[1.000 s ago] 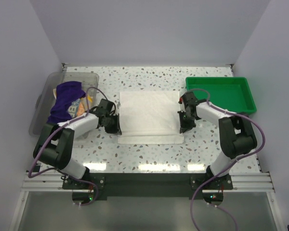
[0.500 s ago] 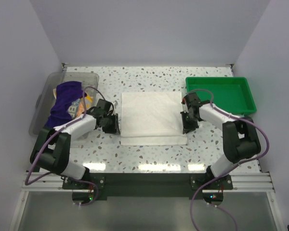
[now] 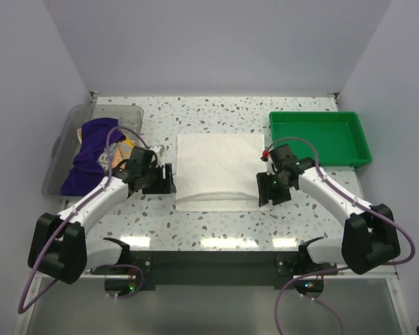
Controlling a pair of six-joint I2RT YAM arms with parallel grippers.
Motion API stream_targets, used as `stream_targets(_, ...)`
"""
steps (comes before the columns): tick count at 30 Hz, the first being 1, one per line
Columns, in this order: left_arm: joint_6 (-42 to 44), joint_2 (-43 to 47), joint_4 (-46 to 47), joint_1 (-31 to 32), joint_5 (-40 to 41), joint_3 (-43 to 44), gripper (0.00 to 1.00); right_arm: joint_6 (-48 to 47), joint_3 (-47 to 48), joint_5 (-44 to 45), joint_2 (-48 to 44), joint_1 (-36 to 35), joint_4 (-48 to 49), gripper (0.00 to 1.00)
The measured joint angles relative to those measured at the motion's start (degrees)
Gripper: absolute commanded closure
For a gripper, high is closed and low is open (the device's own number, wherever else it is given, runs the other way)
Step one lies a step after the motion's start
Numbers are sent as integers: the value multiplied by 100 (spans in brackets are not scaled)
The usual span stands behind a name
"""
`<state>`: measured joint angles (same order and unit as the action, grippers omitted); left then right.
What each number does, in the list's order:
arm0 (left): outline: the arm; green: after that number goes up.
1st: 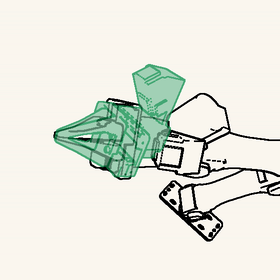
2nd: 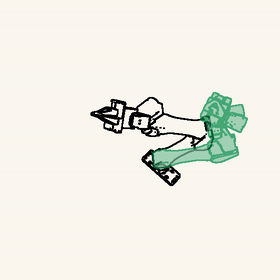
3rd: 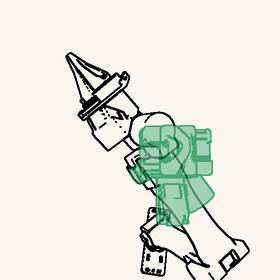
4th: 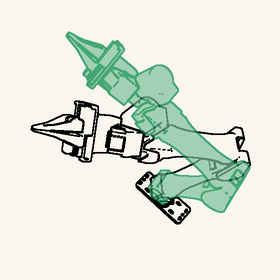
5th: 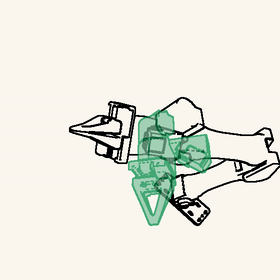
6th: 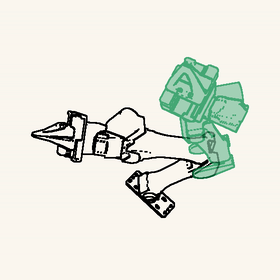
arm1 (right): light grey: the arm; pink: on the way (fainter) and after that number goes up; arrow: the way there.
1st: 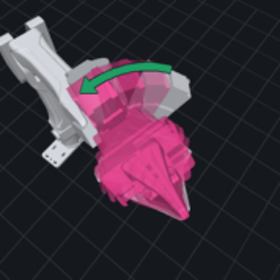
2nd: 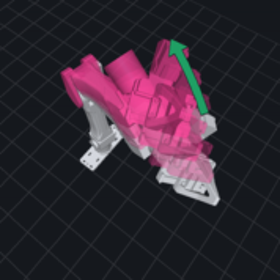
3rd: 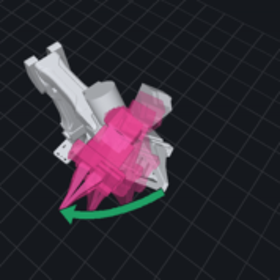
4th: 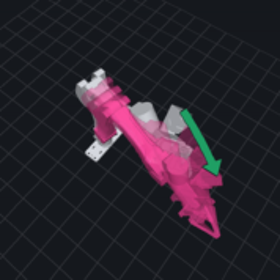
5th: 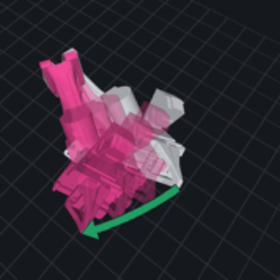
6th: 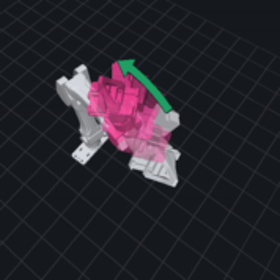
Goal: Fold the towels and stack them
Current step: Fold the towel
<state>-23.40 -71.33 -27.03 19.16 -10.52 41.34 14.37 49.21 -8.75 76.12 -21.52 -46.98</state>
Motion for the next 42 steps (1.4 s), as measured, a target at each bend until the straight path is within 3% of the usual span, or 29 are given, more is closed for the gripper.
stream_targets(8, -63, -203, -22, 245, 57, 570, 42, 144, 476, 68, -55, -20, 151, 52)
stream_targets(14, -109, -826, 125, 776, 98, 1123, 47, 282, 640, 153, 610, -160, 678, 55)
stream_targets(24, -111, -1541, 70, 1193, 164, 953, 51, 581, -308, 227, 1012, -282, 1043, 56)
stream_targets(31, -157, -1742, -61, 1200, 354, 813, 60, 850, -409, 308, 907, -280, 1121, 56)
stream_targets(42, -323, -1460, -247, 1200, 763, 1198, 55, 715, 411, 1001, 527, -278, 758, 59)
